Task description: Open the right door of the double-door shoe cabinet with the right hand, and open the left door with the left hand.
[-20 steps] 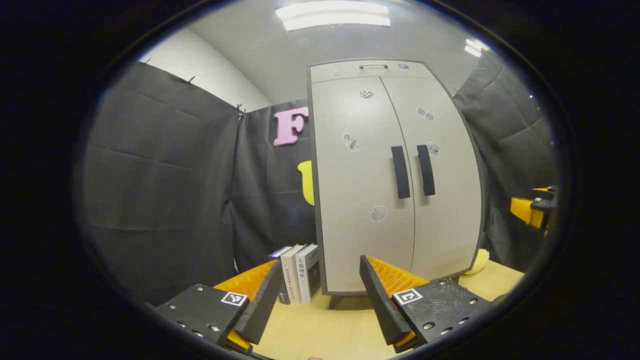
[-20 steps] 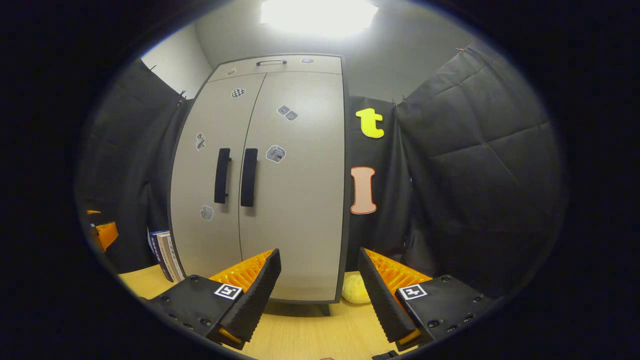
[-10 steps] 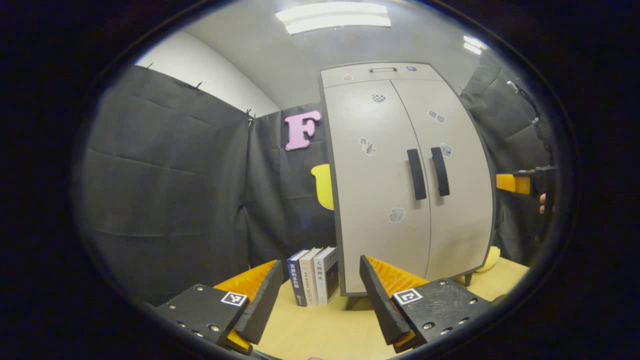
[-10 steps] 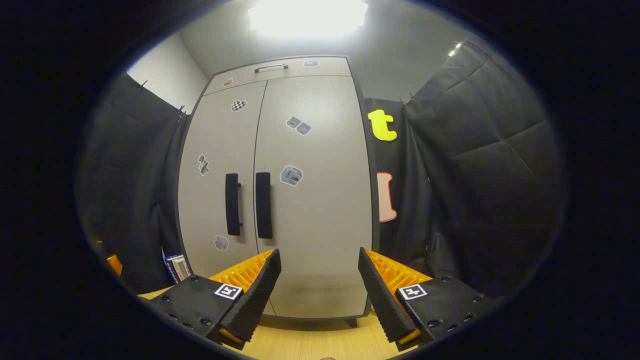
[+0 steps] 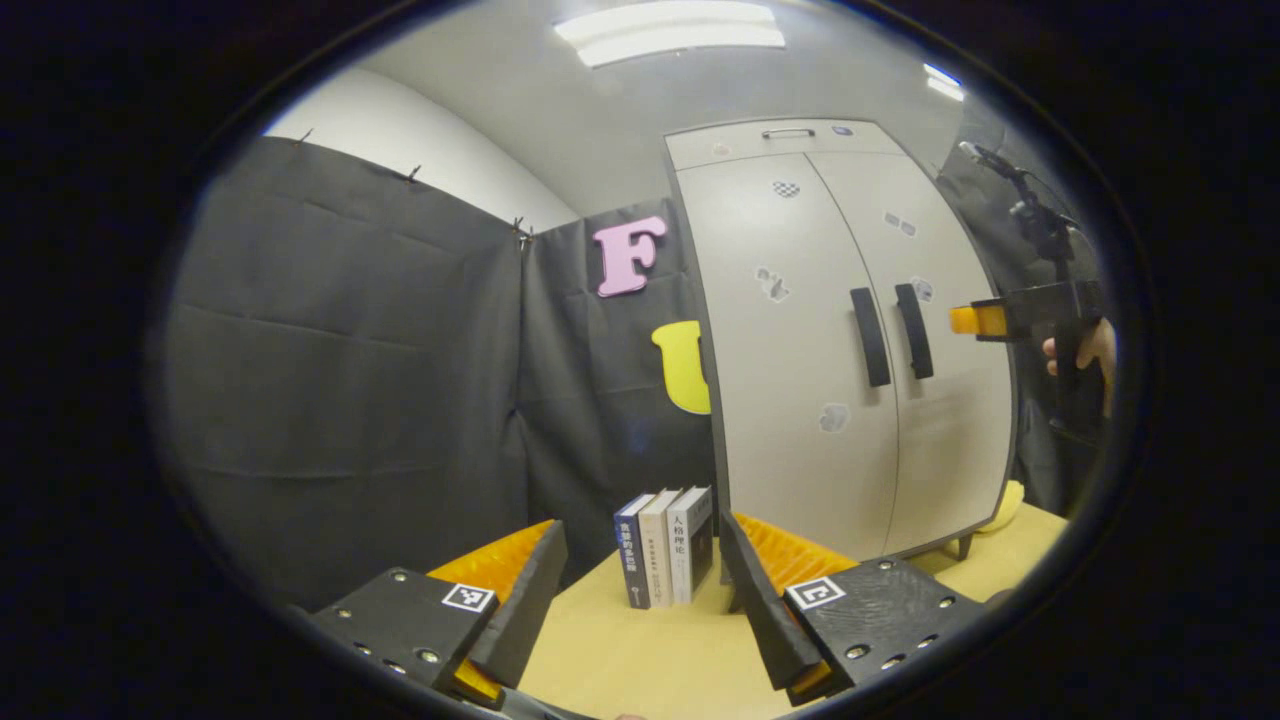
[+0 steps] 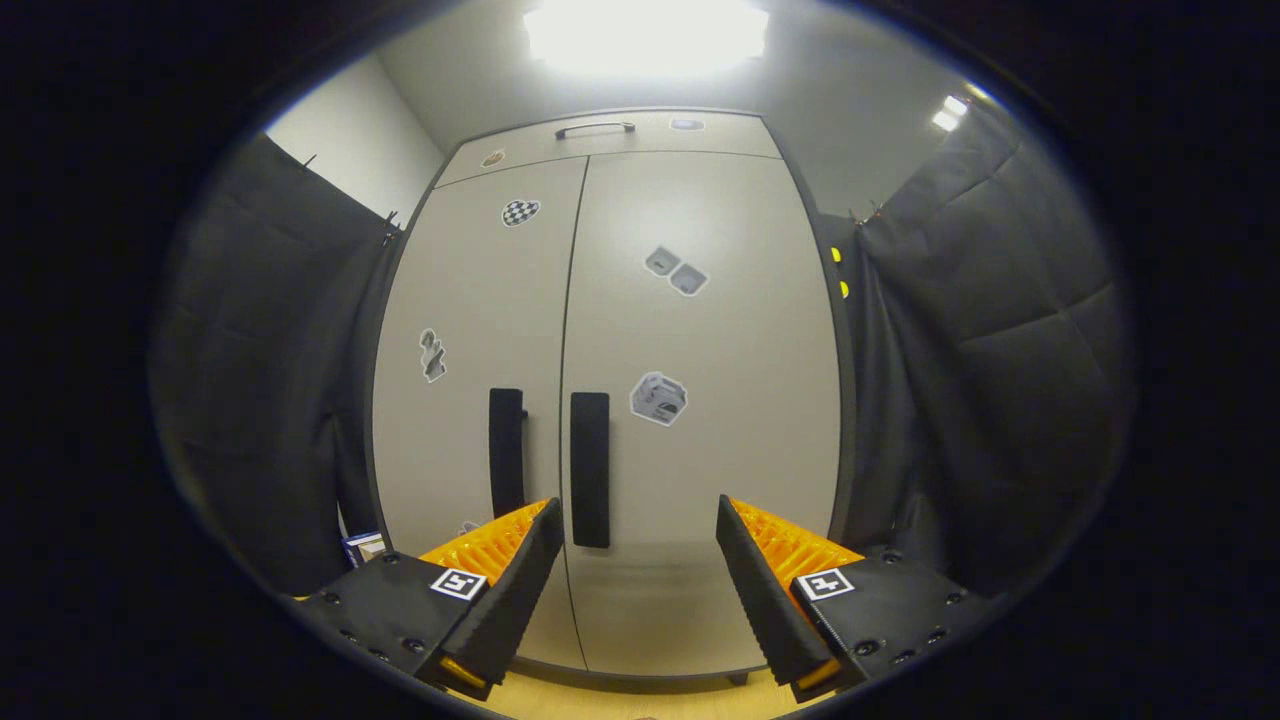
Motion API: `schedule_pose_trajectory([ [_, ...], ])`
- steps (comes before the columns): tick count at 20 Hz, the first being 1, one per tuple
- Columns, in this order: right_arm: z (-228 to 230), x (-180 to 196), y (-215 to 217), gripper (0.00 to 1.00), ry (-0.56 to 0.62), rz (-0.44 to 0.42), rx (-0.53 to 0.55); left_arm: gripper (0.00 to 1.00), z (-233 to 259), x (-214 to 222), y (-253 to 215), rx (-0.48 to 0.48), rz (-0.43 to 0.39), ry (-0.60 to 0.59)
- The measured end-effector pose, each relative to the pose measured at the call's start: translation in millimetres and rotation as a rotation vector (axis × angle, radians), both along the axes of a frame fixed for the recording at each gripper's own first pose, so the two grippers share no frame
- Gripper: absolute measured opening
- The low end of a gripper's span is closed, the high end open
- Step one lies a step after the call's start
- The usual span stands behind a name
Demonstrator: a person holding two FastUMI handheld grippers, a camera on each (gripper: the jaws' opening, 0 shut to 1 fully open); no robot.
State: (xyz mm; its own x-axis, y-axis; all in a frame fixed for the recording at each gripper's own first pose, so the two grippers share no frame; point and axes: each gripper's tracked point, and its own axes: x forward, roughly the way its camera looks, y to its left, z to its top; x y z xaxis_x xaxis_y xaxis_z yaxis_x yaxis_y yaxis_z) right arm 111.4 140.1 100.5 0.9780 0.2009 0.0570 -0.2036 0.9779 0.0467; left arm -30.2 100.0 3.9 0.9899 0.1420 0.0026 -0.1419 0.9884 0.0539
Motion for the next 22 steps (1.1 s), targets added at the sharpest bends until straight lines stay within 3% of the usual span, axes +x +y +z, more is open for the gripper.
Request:
schedule_pose_trajectory([
  [10, 6, 62, 42, 0.98, 0.023, 0.014, 0.002, 0.9, -7, -7, 23, -0.016, 0.039, 0.012],
  [13, 7, 80, 44, 0.75, 0.036, -0.004, -0.01, 0.9, -11, -9, 28, -0.028, 0.048, 0.02],
  [19, -23, 100, 48, 0.73, 0.137, -0.059, -0.068, 0.9, -15, -6, 30, -0.043, 0.045, 0.033],
  [21, -22, 100, 47, 0.42, 0.133, -0.075, -0.054, 0.9, -16, -6, 29, -0.042, 0.04, 0.034],
  [22, -22, 98, 45, 0.41, 0.131, -0.081, -0.056, 0.9, -17, -5, 28, -0.039, 0.031, 0.036],
])
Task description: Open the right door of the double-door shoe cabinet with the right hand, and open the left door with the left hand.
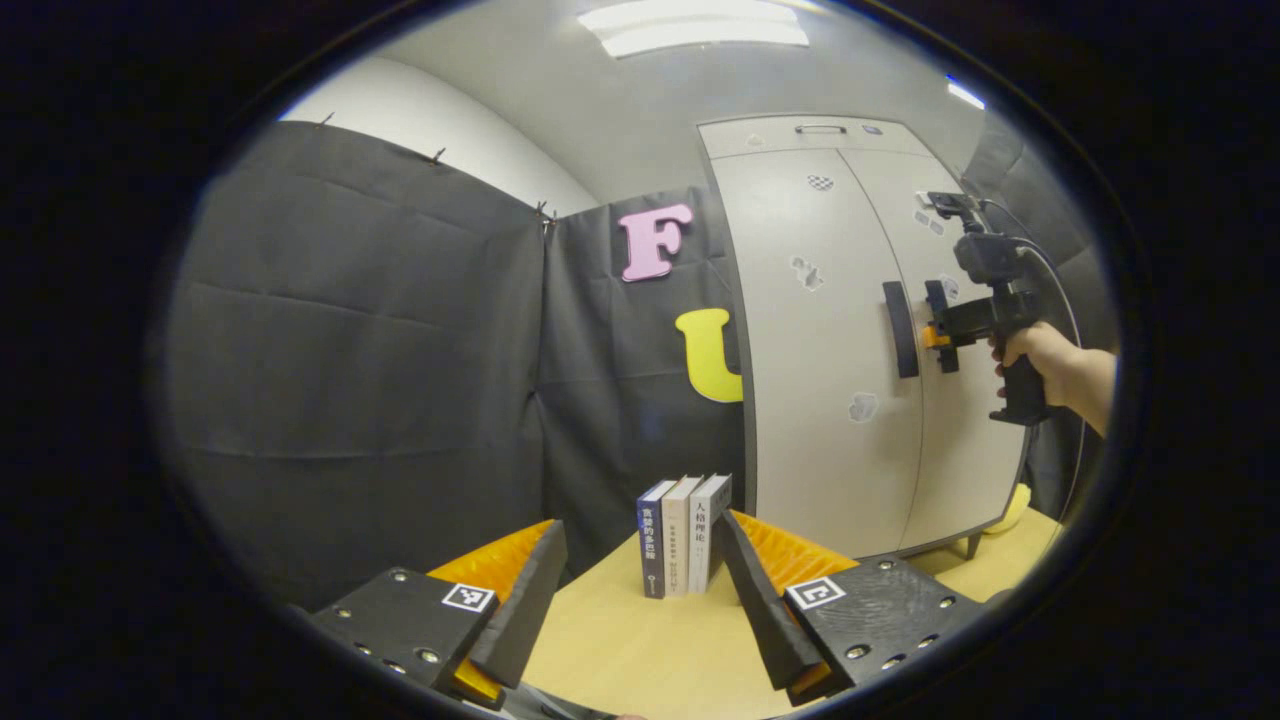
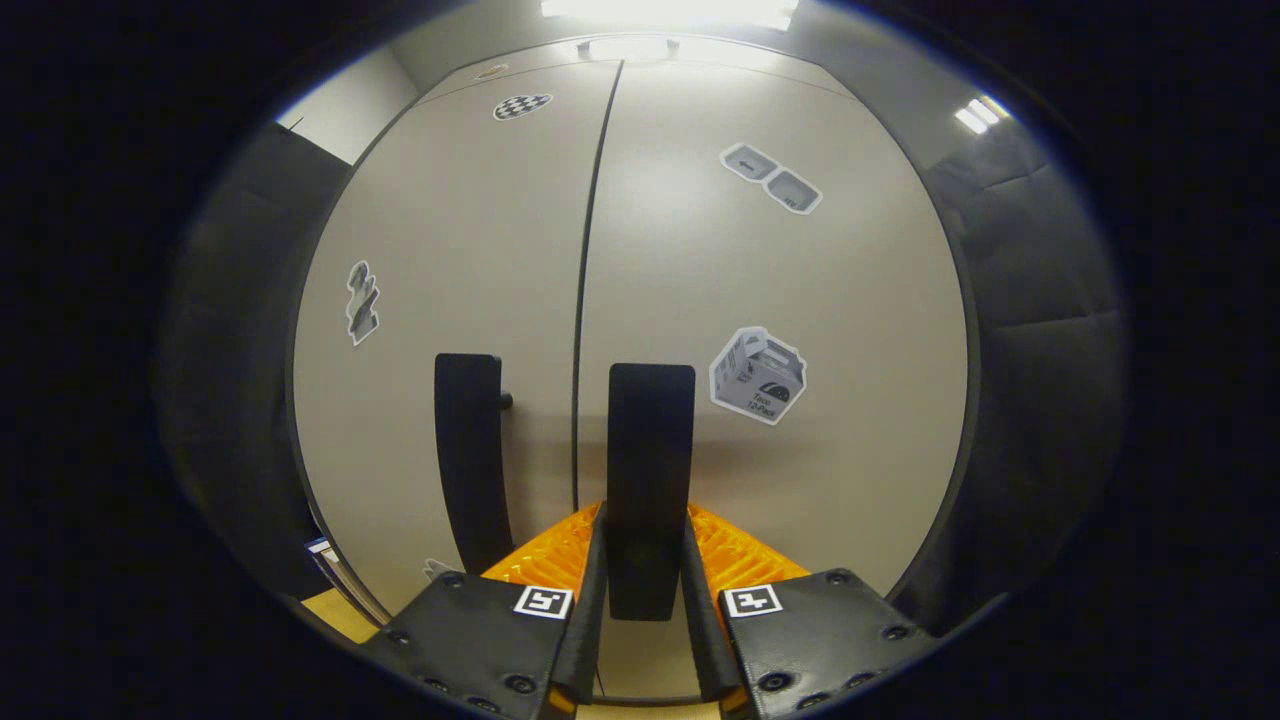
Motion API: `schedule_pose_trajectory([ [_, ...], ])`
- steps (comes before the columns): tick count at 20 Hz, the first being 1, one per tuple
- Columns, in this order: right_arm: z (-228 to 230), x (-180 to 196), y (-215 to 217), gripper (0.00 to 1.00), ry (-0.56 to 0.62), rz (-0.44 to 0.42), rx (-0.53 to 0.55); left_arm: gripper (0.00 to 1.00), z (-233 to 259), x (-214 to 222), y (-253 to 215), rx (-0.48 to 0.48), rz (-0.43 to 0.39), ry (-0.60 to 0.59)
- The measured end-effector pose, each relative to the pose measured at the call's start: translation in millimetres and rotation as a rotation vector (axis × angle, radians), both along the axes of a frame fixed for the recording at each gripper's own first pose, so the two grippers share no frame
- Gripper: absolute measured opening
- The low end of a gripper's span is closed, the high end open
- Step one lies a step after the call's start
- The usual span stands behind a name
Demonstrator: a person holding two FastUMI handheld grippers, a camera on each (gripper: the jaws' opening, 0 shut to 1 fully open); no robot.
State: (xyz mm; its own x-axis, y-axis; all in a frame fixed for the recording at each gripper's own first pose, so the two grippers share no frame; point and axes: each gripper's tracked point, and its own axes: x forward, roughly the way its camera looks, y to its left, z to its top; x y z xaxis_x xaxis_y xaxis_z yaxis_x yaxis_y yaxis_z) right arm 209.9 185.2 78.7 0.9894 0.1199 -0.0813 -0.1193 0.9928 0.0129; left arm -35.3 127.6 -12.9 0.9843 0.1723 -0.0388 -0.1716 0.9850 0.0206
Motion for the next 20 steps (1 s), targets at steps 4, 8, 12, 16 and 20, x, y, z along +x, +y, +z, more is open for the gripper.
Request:
schedule_pose_trajectory([
  [4, -2, 2, -1, 0.27, 0.03, 0.011, 0.031, 0.9, -1, 6, -8, 0.002, -0.03, 0.0],
  [8, -3, -2, 0, 0.16, 0.081, 0.05, 0.039, 0.91, 2, 13, -16, 0.001, -0.058, -0.01],
  [12, -3, -11, -2, 0.16, 0.091, 0.084, 0.065, 0.9, 5, 16, -20, 0.0, -0.08, -0.025],
  [16, -2, -32, -8, 0.16, 0.101, 0.115, 0.068, 0.9, 9, 17, -26, 0.003, -0.102, -0.032],
  [20, -2, -49, -17, 0.16, 0.119, 0.148, 0.081, 0.9, 16, 19, -40, 0.004, -0.135, -0.051],
])
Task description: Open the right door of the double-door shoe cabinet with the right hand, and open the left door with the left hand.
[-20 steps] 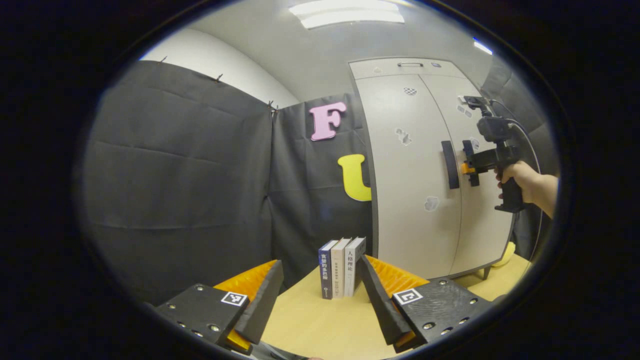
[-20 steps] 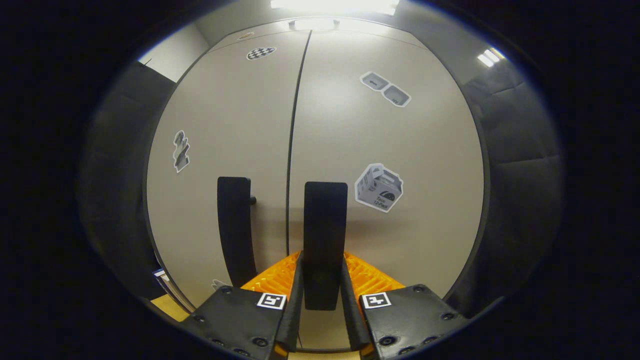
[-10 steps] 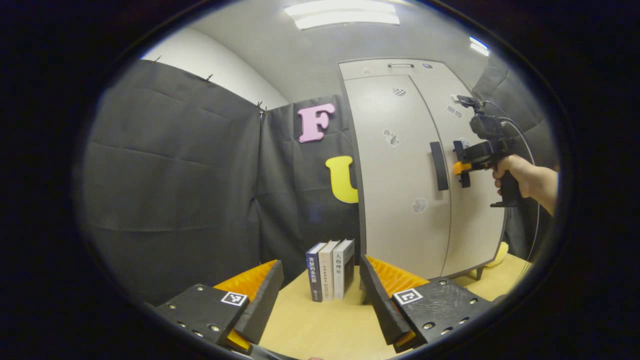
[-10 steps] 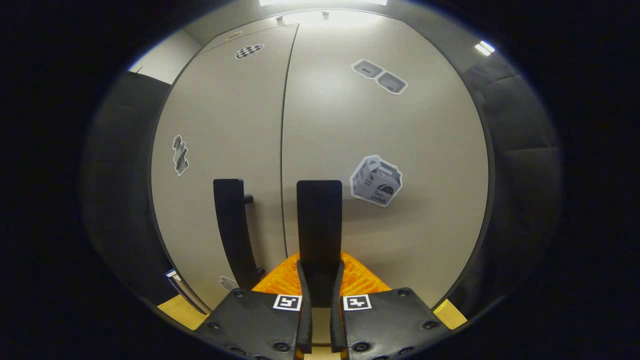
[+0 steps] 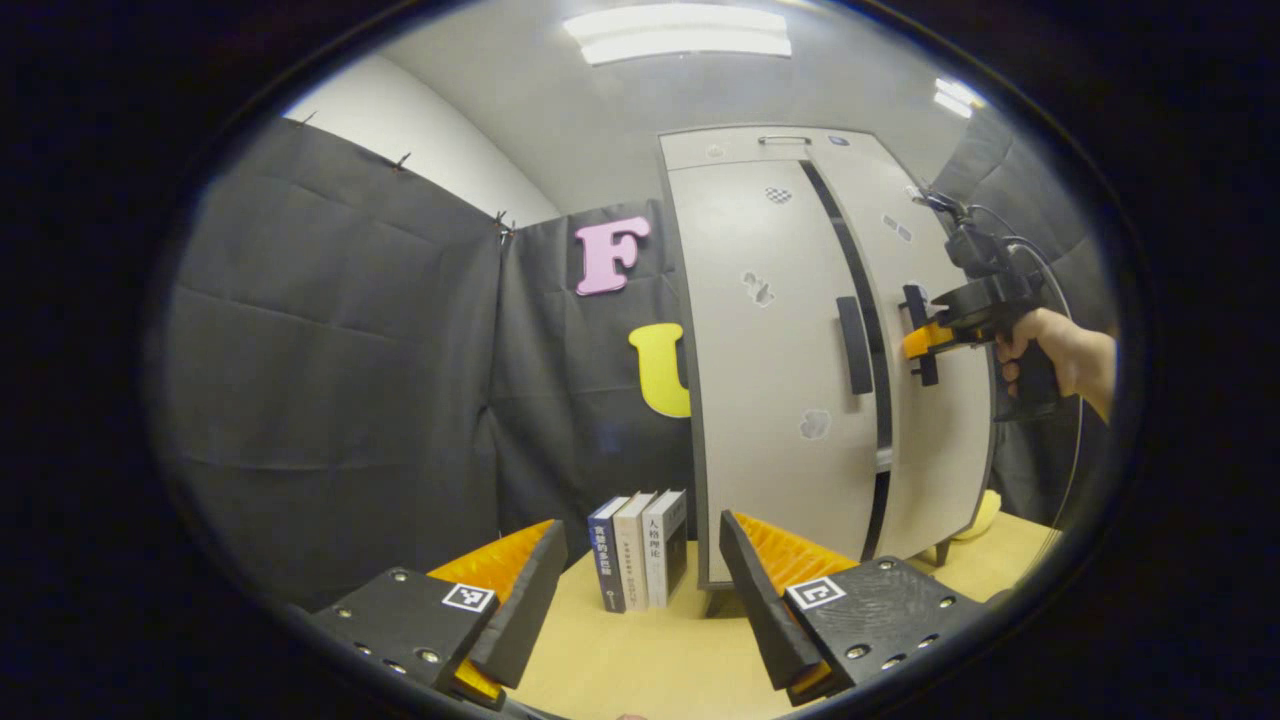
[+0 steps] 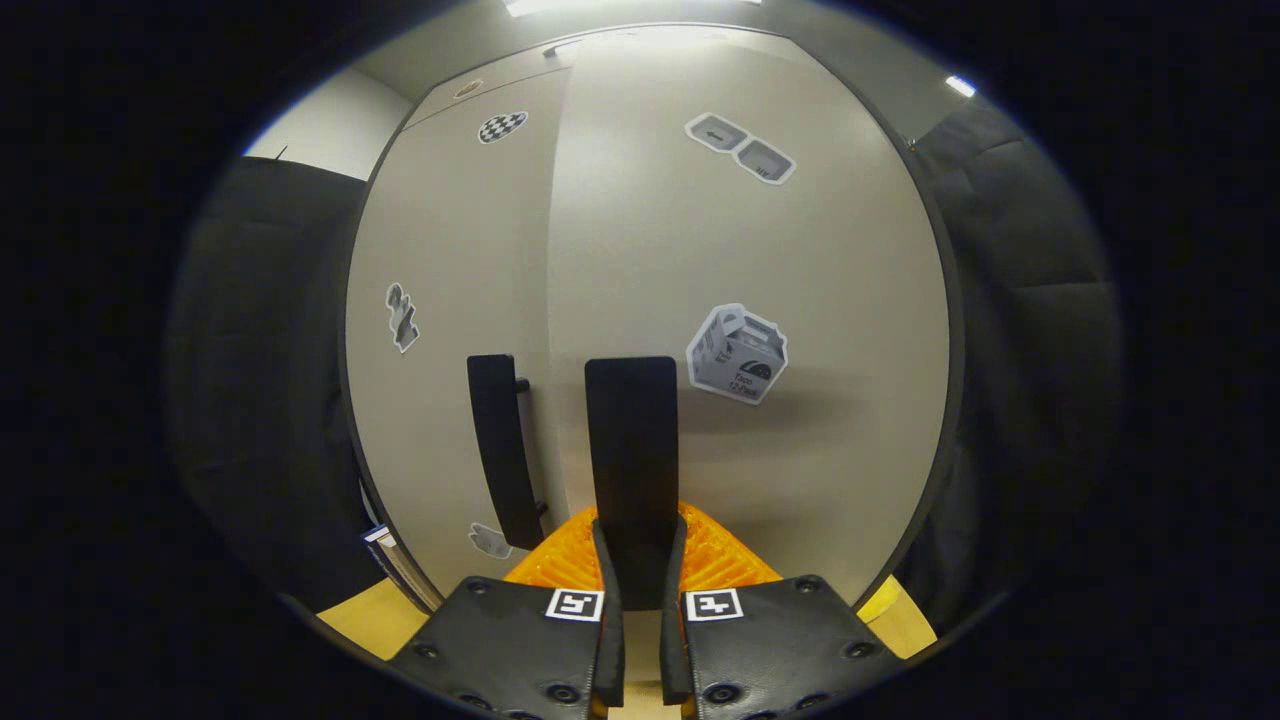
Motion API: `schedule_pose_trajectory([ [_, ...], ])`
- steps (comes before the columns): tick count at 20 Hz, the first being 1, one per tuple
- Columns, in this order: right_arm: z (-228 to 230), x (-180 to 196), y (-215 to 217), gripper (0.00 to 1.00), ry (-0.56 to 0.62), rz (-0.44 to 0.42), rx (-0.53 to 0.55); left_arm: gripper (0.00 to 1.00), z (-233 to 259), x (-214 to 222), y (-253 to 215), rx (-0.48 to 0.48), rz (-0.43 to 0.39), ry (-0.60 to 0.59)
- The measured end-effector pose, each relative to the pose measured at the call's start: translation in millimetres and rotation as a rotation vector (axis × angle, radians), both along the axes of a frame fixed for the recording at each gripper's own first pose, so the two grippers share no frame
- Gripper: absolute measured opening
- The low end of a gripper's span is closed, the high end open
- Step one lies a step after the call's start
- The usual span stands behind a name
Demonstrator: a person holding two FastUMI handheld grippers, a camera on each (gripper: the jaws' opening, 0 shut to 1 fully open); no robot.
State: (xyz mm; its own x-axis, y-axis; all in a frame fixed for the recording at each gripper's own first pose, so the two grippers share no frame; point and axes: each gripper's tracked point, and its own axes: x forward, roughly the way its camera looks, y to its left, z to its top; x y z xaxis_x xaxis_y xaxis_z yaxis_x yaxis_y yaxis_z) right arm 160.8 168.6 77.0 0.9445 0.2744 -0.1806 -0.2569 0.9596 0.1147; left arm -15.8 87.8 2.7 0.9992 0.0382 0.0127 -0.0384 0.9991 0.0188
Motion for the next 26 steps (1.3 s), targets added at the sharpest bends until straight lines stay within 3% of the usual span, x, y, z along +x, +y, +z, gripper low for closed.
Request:
schedule_pose_trajectory([
  [2, 1, -10, -5, 0.19, 0.006, 0.022, -0.004, 0.9, 1, 1, -9, 0.003, -0.02, -0.005],
  [4, 1, -20, -11, 0.16, 0.013, 0.046, -0.001, 0.91, 3, 2, -20, -0.001, -0.042, -0.006],
  [17, 5, -64, -47, 0.16, 0.033, 0.166, 0.004, 0.9, -1, 20, -94, 0.006, -0.155, 0.008],
  [26, 7, -73, -74, 0.16, 0.03, 0.17, 0.003, 0.9, -6, 31, -149, 0.018, -0.231, 0.022],
])
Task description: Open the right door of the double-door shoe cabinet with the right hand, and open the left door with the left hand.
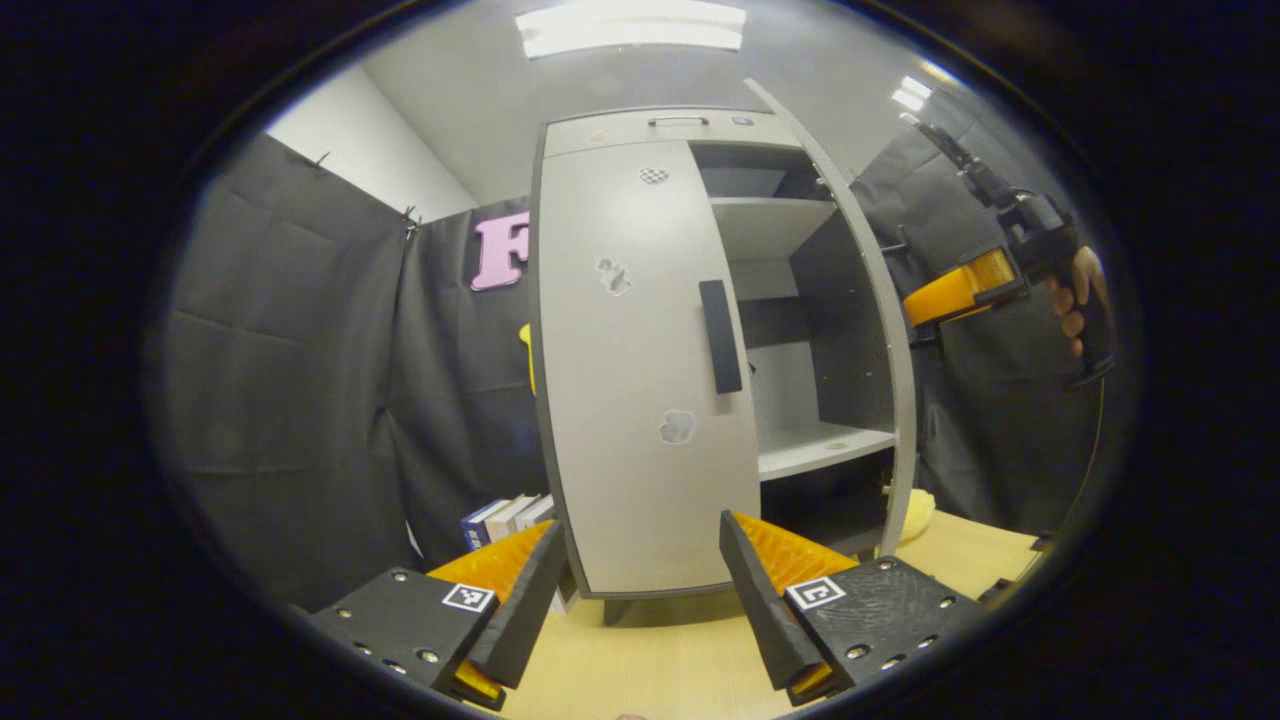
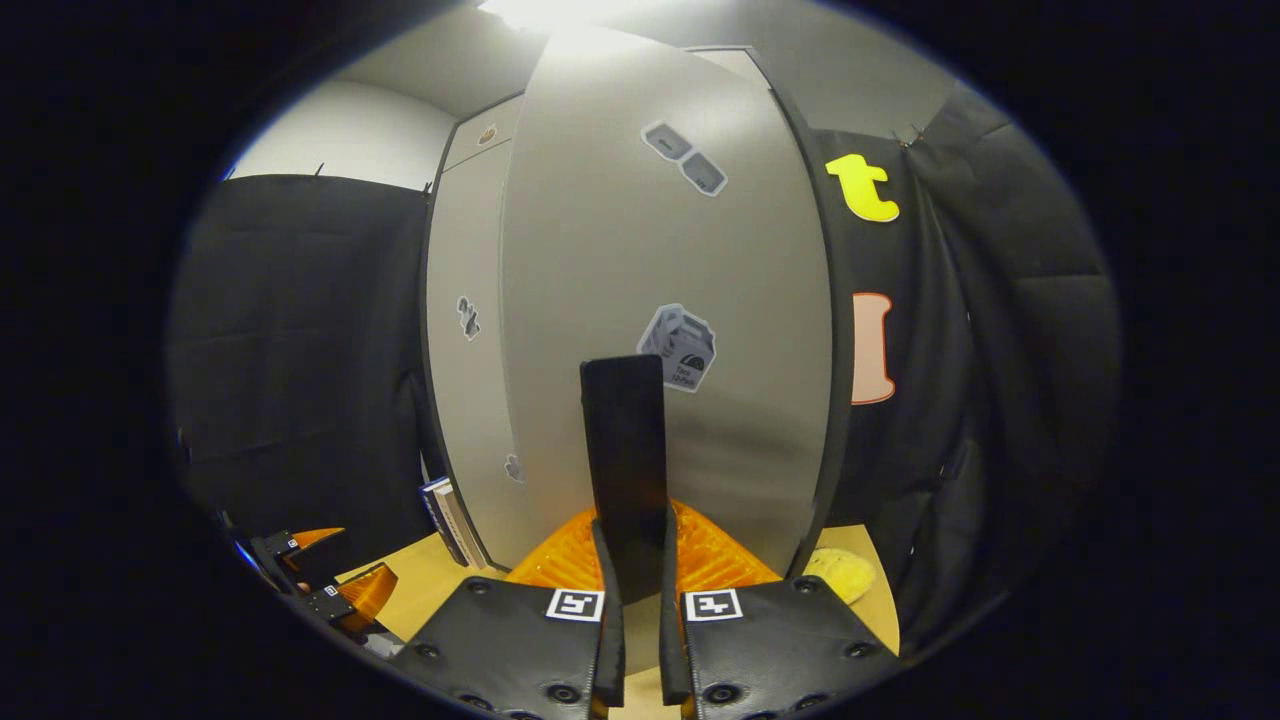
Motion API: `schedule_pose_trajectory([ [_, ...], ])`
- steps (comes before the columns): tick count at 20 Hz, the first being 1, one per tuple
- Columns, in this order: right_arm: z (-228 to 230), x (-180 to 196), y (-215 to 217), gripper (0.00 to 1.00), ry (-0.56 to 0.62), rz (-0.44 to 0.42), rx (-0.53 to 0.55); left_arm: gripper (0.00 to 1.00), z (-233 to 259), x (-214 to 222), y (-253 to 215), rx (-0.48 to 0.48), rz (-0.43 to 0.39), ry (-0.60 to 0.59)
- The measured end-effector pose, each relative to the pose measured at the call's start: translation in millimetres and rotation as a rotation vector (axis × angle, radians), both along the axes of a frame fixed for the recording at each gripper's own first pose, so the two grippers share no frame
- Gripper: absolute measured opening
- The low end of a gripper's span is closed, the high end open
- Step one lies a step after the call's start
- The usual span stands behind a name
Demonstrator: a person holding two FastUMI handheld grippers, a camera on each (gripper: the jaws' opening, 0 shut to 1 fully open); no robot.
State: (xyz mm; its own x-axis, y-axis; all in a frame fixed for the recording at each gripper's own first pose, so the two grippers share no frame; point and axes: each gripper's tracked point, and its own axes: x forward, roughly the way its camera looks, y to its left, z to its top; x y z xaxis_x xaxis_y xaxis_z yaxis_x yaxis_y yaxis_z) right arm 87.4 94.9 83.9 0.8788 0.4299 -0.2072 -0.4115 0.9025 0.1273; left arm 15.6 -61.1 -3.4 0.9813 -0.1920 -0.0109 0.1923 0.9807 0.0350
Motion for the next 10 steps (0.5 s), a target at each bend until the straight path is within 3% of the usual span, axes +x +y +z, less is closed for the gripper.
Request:
schedule_pose_trajectory([
  [10, 2, -5, -21, 0.15, -0.06, -0.02, -0.024, 0.9, 3, 2, -61, 0.0, -0.099, -0.001],
])
